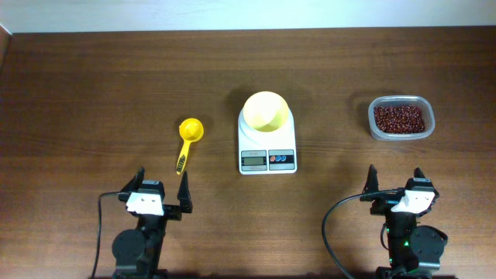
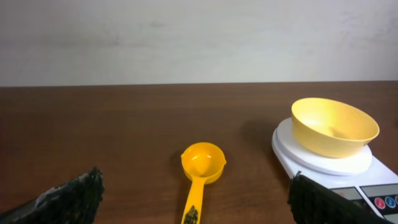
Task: Scoop item into bowl and weigh 50g on scale
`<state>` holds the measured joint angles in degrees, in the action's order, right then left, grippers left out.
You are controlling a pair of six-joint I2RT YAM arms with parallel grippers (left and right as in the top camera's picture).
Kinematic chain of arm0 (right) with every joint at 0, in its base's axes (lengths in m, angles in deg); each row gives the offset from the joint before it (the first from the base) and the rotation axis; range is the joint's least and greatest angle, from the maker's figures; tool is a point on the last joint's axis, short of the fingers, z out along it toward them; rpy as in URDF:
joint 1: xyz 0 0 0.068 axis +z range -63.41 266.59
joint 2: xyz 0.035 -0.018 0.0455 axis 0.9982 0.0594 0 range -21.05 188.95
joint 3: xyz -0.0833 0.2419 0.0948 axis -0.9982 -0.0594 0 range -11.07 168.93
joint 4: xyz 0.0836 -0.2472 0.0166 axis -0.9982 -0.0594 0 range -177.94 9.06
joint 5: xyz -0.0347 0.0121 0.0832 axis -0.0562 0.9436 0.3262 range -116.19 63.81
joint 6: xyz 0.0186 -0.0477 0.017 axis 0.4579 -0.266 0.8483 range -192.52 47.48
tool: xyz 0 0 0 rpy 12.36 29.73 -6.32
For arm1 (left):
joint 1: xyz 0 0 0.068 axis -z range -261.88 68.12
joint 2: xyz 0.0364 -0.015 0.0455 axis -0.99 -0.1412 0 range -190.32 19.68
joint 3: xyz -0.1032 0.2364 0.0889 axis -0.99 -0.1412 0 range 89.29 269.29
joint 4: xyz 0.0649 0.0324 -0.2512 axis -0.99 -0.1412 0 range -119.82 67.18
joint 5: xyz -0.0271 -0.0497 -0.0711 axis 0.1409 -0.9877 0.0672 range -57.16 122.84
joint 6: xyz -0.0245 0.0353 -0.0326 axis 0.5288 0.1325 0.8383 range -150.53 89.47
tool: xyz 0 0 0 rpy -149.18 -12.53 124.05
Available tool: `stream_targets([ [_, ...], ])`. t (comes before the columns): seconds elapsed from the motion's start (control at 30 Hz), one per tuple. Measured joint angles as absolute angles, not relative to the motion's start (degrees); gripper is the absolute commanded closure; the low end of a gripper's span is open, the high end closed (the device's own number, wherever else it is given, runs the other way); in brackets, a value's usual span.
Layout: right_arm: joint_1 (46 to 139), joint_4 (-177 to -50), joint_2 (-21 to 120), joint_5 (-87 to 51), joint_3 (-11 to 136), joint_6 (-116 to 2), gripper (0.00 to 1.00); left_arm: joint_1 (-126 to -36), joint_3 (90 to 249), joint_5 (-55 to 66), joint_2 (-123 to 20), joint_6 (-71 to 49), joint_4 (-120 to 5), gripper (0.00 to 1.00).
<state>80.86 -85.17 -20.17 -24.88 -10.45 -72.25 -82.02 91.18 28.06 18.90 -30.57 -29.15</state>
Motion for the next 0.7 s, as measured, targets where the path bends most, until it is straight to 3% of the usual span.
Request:
stream_targets([
  [0.3,80.9,-85.2,-20.1,-24.9,-10.4,-72.3,0.01,-82.0,101.2,28.1,14.9,-30.6,-36.7,0.01],
  [0.53,80.9,-85.2,-20.2,-24.9,-10.4,-72.2,0.01,-82.1,118.5,28.2,-3.9,-33.0,-44.6,0.01],
  [0.7,80.9,-85.2,-20.3,-24.9,-10.4,-72.3,0.01,-82.1,140.0,28.3,-24.6,-34.3,-55.9,0.01],
])
